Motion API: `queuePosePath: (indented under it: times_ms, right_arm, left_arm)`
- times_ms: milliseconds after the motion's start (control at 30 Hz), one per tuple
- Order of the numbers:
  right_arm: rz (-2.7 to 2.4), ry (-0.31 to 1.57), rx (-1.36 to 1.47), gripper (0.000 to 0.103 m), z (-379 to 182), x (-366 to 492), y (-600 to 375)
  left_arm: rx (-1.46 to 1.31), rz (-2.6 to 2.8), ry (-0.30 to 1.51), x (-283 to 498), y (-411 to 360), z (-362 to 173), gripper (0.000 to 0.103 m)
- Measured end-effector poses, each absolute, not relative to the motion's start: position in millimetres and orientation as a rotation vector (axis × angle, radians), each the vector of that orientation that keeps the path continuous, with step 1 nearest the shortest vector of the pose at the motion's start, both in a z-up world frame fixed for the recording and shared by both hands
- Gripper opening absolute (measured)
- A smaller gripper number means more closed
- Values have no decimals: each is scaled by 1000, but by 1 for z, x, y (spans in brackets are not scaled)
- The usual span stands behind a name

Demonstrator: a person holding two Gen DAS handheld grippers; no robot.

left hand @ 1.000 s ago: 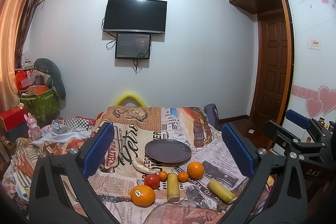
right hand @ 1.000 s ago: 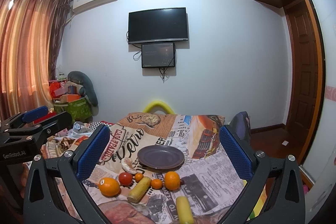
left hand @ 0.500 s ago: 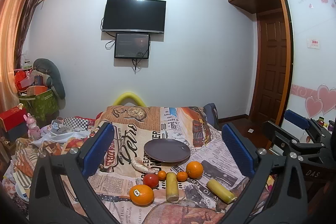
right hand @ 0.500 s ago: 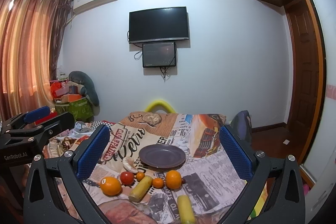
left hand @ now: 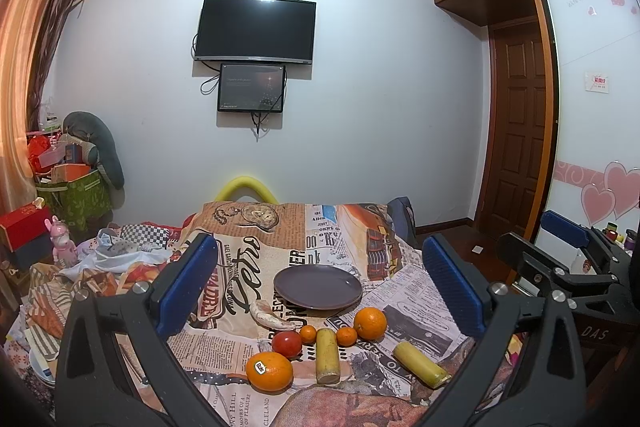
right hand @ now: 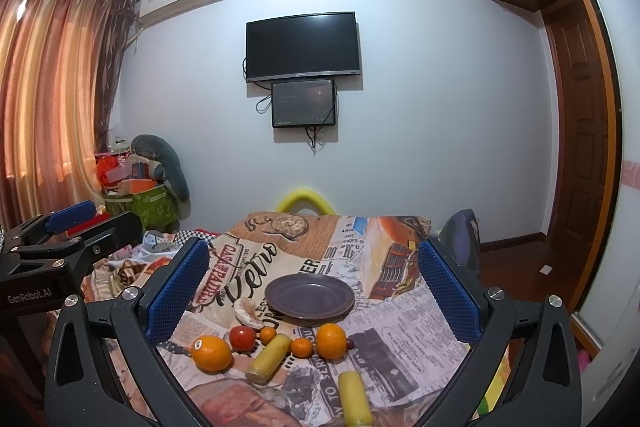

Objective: Organize fruits

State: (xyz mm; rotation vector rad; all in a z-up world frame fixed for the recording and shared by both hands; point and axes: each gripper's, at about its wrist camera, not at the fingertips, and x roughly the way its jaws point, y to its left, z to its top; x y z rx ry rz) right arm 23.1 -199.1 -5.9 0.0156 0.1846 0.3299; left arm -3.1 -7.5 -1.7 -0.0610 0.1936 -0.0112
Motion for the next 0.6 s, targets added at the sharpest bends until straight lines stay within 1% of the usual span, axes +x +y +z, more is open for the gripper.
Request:
queuePosePath:
  times_ms: [600]
  right_arm:
    - [326, 196, 10, 103, -8, 25, -198]
  left_arm:
    - [-60, -12, 206, 0, -7, -3, 103]
